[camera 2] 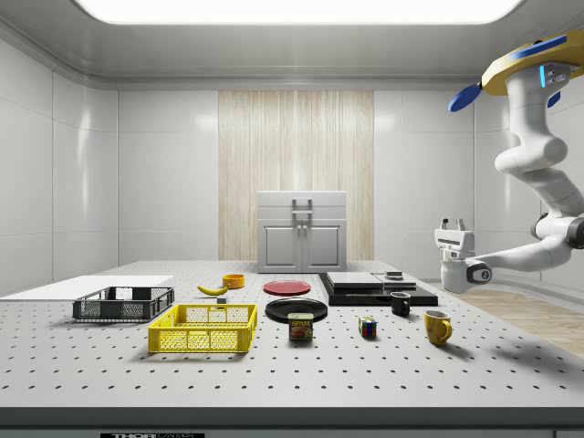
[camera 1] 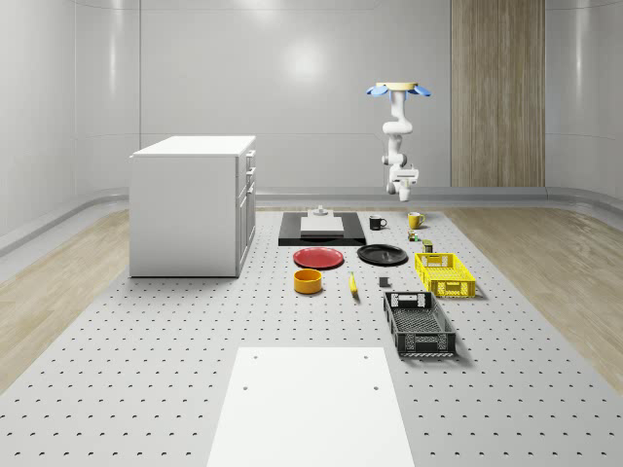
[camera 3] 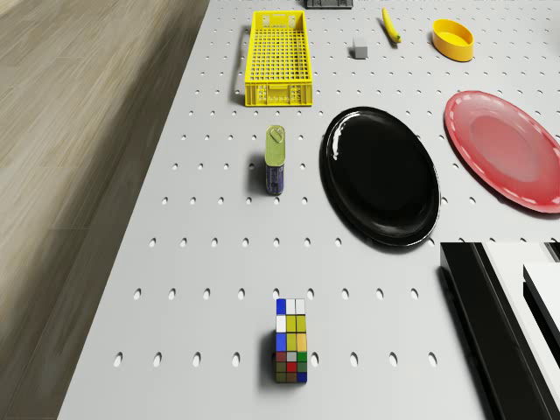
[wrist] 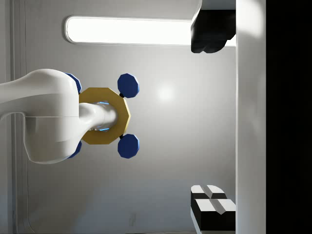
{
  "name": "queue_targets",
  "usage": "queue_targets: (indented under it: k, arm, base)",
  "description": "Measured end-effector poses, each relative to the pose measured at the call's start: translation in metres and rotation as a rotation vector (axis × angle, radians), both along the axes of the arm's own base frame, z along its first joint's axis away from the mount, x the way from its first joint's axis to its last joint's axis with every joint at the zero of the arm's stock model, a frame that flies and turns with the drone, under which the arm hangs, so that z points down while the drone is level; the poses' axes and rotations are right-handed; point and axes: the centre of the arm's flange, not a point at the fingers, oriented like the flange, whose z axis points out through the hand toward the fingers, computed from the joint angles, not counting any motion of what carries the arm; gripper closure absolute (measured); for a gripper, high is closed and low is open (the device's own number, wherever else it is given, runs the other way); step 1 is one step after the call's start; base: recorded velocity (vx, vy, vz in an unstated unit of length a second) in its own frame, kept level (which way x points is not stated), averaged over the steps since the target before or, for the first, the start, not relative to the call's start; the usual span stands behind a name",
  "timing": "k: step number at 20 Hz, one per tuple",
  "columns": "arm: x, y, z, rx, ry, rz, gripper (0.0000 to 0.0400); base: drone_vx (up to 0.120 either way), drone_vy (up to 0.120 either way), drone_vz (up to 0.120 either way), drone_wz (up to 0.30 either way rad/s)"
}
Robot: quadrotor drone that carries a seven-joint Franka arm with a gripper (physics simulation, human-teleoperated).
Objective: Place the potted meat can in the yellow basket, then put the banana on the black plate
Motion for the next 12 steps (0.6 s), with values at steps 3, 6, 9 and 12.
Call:
queue_targets:
  k: [3, 6, 9, 12]
  arm:
    - [-0.0002, 0.0008, 0.0000, -0.008, -0.002, 0.000, 0.0000]
    - [-0.0005, 0.0021, -0.0001, -0.021, -0.005, -0.001, 0.0000]
    - [-0.0007, 0.0043, -0.0002, -0.044, -0.007, -0.001, 0.0000]
    - [-0.0009, 0.0080, -0.0005, -0.081, -0.009, -0.002, 0.0000]
  base:
    - [0.120, 0.000, 0.000, 0.000]
    - [0.120, 0.040, 0.000, 0.000]
    - [0.120, 0.093, 0.000, 0.000]
    - [0.120, 0.000, 0.000, 0.000]
